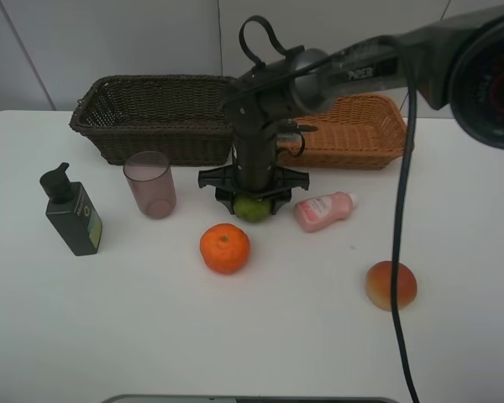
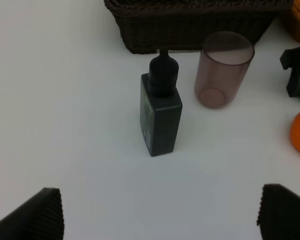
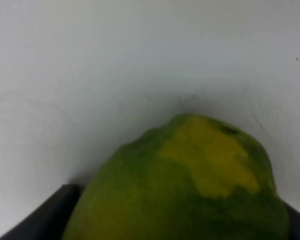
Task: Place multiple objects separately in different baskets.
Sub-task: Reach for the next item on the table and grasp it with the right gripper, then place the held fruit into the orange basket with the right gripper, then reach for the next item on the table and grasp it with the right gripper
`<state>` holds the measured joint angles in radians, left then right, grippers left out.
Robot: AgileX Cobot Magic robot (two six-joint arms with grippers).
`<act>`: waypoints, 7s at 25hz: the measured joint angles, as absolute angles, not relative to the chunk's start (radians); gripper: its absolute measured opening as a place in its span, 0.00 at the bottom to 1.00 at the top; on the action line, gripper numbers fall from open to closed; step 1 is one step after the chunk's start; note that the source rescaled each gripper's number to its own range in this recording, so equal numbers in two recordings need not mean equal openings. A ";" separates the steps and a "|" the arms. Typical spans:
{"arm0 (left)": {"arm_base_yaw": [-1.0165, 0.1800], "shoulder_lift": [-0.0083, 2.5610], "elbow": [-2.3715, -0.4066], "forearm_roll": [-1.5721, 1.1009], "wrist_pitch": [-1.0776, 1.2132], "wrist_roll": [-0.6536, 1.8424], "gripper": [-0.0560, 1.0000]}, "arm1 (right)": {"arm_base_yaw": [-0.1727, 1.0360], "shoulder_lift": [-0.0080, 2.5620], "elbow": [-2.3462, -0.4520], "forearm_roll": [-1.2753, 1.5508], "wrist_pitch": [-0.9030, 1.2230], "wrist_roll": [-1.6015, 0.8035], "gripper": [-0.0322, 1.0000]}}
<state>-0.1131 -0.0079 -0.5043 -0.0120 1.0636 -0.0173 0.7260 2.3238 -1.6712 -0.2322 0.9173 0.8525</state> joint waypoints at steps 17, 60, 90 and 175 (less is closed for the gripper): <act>-0.113 -0.008 -0.504 -0.012 1.064 -0.017 0.99 | 0.726 2.327 -1.671 -0.242 0.925 0.847 0.35; -0.113 -0.008 -0.504 -0.012 1.063 -0.017 0.99 | 0.594 1.954 -1.671 -0.184 1.172 0.355 0.35; -0.113 -0.008 -0.504 -0.012 1.063 -0.017 0.99 | 0.259 2.270 -1.671 -0.191 0.537 0.354 0.35; -0.113 -0.008 -0.504 -0.012 1.063 -0.017 0.99 | 0.418 1.690 -0.636 0.021 0.556 0.382 1.00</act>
<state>-0.1131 -0.0079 -0.5043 -0.0120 1.0627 -0.0173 0.4184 1.6901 -0.6356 0.0210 0.5556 0.3820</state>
